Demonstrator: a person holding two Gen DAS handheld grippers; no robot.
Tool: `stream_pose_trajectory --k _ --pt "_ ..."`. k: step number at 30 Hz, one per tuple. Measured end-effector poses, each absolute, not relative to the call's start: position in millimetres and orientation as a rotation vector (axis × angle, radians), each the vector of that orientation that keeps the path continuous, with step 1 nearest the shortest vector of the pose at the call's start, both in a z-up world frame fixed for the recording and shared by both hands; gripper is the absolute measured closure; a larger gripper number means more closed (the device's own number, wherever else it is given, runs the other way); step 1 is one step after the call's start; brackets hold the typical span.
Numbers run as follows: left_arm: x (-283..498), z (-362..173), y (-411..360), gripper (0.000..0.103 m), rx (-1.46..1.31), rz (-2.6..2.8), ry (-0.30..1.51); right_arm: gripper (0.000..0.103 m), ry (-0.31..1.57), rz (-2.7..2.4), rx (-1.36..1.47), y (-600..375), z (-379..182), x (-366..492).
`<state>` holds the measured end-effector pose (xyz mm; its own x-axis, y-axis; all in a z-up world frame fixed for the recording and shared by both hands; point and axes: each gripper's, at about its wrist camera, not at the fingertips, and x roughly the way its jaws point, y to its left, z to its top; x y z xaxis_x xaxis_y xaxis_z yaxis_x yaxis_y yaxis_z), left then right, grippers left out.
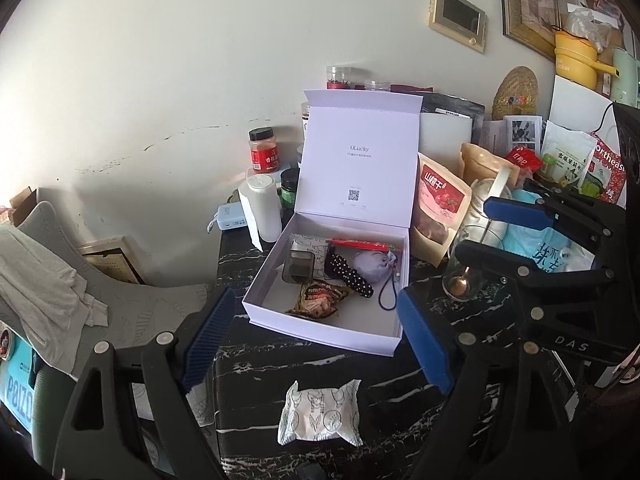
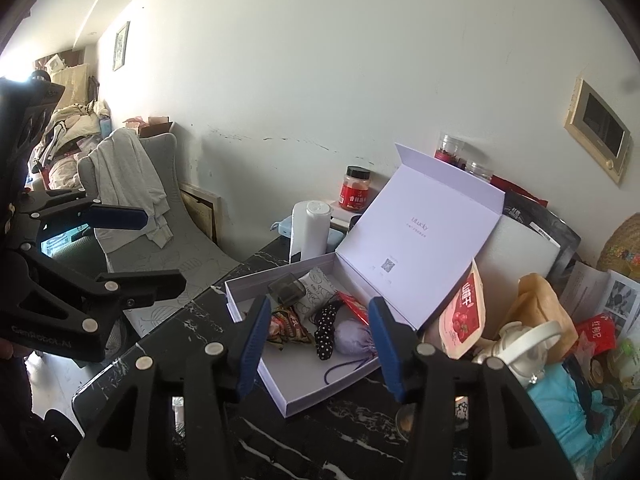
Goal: Organize objects
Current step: 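Withdraw both open grippers from the box back over the table, then move left tool toward black bow cloth while right tool approaches white tissue pack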
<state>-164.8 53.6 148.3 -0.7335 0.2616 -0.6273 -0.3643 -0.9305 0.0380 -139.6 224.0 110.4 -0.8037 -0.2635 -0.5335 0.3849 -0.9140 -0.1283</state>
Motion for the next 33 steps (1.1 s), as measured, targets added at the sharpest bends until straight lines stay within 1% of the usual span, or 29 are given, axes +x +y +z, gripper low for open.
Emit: stream_pose_trajectory --k 9,15,33 --pt "-118 147 43 0.019 -0.924 2.664 0.212 0.051 0.333 -2.659 0.732 221 107 -104" --pt "-92 137 33 0.019 -0.956 2.68 0.191 0.051 0.337 -2.64 0.731 218 99 -80" --pt "-27 75 4 0.019 -1.093 2.703 0.117 0.051 0.355 -2.522 0.794 197 53 -34"
